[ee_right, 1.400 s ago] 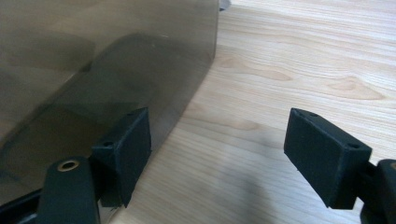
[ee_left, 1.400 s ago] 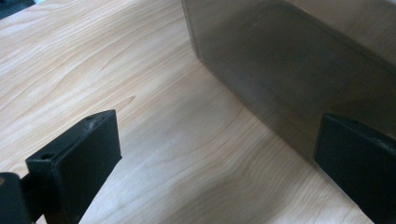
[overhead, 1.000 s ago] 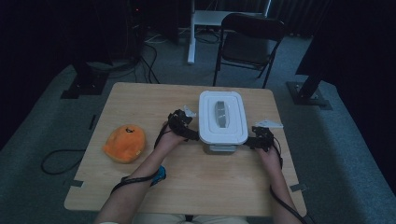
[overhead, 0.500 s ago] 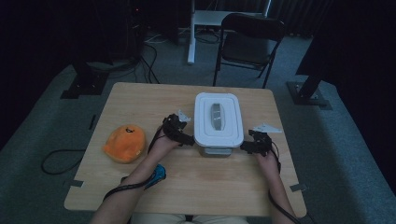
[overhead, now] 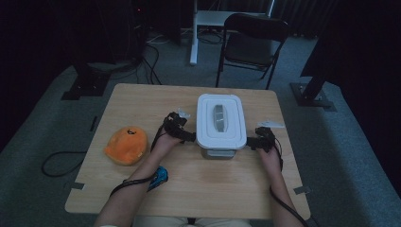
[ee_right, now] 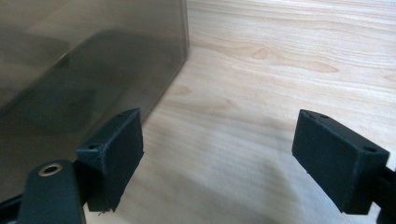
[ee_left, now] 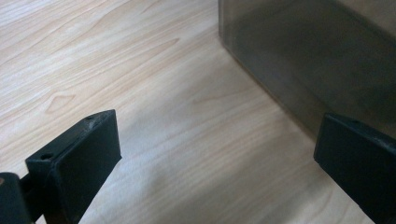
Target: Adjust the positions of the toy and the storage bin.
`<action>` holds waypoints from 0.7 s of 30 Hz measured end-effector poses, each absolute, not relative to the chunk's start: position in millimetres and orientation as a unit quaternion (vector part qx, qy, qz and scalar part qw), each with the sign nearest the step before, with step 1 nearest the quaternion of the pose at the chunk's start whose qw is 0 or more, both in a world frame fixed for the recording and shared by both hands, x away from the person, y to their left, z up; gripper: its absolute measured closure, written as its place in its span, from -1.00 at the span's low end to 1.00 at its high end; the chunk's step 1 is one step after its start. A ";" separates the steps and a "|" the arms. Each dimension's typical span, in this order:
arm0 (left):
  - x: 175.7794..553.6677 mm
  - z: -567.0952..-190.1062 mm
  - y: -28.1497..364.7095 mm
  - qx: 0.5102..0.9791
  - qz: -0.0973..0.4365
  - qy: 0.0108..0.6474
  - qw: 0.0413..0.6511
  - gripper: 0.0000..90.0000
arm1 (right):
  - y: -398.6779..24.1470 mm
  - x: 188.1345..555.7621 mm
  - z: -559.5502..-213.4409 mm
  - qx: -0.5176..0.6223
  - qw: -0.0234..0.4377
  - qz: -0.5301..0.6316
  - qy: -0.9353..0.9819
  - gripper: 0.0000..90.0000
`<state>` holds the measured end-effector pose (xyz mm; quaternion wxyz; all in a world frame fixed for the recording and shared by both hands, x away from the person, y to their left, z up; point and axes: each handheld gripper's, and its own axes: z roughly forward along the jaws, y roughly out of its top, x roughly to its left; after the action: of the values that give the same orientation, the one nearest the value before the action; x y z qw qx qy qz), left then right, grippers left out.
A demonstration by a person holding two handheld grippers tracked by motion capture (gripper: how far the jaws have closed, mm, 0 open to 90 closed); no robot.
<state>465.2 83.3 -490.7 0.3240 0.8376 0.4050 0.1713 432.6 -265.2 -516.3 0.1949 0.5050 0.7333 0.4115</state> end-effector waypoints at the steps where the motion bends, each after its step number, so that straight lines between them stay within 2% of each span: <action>1: 467.1 -490.0 82.8 0.838 0.170 0.404 0.325 -0.97 | -264.0 435.1 -515.9 0.505 0.195 0.412 0.733 -0.64; 9: 473.0 -485.6 77.4 0.840 0.174 0.401 0.322 -0.97 | -255.3 447.1 -511.3 0.499 0.197 0.409 0.738 -0.62; 21: 463.2 -481.8 75.7 0.839 0.180 0.398 0.324 -0.97 | -256.3 436.1 -504.3 0.480 0.195 0.425 0.742 -0.51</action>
<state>463.2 75.7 -481.8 0.3239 0.8391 0.3983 0.1798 436.1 -256.3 -504.3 0.1951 0.4799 0.7420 0.4255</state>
